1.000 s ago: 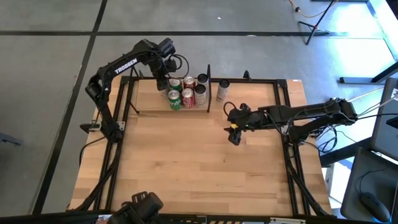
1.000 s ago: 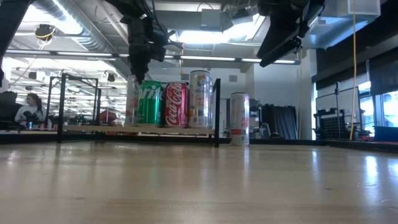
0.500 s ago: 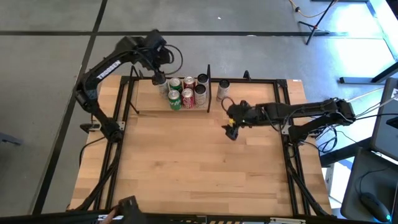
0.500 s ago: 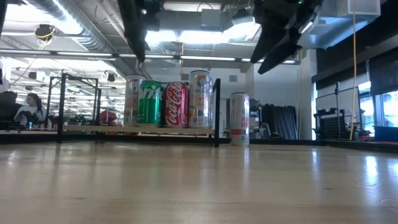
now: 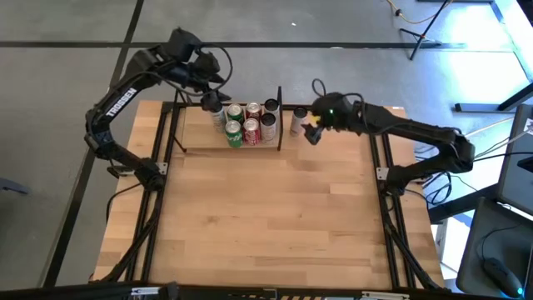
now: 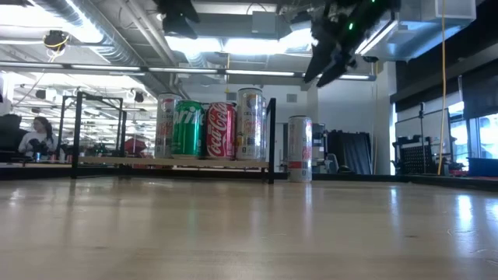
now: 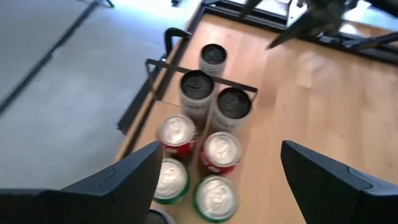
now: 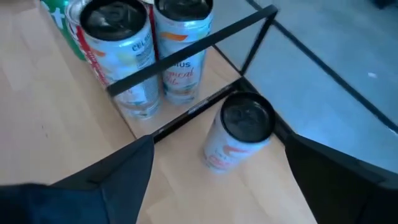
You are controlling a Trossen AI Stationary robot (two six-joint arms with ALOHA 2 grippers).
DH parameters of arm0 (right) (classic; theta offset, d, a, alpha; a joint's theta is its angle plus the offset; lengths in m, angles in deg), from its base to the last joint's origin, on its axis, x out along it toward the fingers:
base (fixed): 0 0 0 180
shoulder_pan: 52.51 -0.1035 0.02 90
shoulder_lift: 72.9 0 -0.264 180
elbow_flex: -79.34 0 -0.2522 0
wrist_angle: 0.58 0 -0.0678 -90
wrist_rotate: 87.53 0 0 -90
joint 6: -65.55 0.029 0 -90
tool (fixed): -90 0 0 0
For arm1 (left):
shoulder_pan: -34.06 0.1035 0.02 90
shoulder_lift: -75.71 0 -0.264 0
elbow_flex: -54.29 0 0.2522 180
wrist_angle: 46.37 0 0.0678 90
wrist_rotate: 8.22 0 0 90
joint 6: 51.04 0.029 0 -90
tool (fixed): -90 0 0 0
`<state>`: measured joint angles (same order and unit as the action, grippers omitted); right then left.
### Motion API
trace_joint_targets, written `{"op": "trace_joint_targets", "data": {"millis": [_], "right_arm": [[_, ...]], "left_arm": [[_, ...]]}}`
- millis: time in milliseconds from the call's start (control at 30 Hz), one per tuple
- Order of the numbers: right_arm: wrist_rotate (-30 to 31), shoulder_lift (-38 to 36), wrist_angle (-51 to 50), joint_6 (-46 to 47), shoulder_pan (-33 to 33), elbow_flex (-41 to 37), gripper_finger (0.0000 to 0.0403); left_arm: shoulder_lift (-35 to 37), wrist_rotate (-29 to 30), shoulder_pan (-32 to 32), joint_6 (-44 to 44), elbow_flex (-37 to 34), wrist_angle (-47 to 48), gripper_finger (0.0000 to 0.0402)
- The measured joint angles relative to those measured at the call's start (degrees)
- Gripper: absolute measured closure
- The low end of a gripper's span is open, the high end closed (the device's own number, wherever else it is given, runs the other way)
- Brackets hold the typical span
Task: Place canned beverage on shelf
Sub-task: Put the white pink soda can on the shelf aligned with the other white pink soda can
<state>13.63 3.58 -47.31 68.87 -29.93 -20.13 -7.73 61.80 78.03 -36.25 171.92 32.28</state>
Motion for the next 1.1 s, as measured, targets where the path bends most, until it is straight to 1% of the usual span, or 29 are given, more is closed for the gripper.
{"op": "trace_joint_targets", "data": {"millis": [100,233,400,500,667,800,1100], "right_arm": [[-6.1,1.0,6.9,-3.4,4.8,-3.8,0.0058],[-10.5,2.0,15.3,-6.1,10.0,-7.3,0.0061],[-16.1,4.2,23.8,-8.9,13.6,-10.4,0.0061],[-16.5,6.0,26.6,-10.6,14.7,-11.0,0.0061],[-18.0,8.6,29.3,-12.0,15.0,-11.0,0.0061],[-15.9,11.0,28.7,-12.7,14.9,-11.0,0.0061],[-16.9,13.5,28.3,-12.6,14.9,-11.0,0.0062]], "left_arm": [[-0.1,-0.5,-0.2,-2.5,0.0,0.0,0.0087],[-0.1,-0.2,-1.0,-4.4,0.0,0.1,0.0088],[-0.1,-0.1,-1.8,-8.2,0.0,0.1,0.0088],[-0.1,1.2,-2.2,-10.3,0.0,0.1,0.0088],[-0.1,5.8,-3.5,-12.9,-0.1,0.1,0.0088],[-0.1,8.4,-4.2,-13.2,-0.1,0.1,0.0088],[-0.1,8.6,-4.8,-13.2,-0.1,0.1,0.0088]]}}
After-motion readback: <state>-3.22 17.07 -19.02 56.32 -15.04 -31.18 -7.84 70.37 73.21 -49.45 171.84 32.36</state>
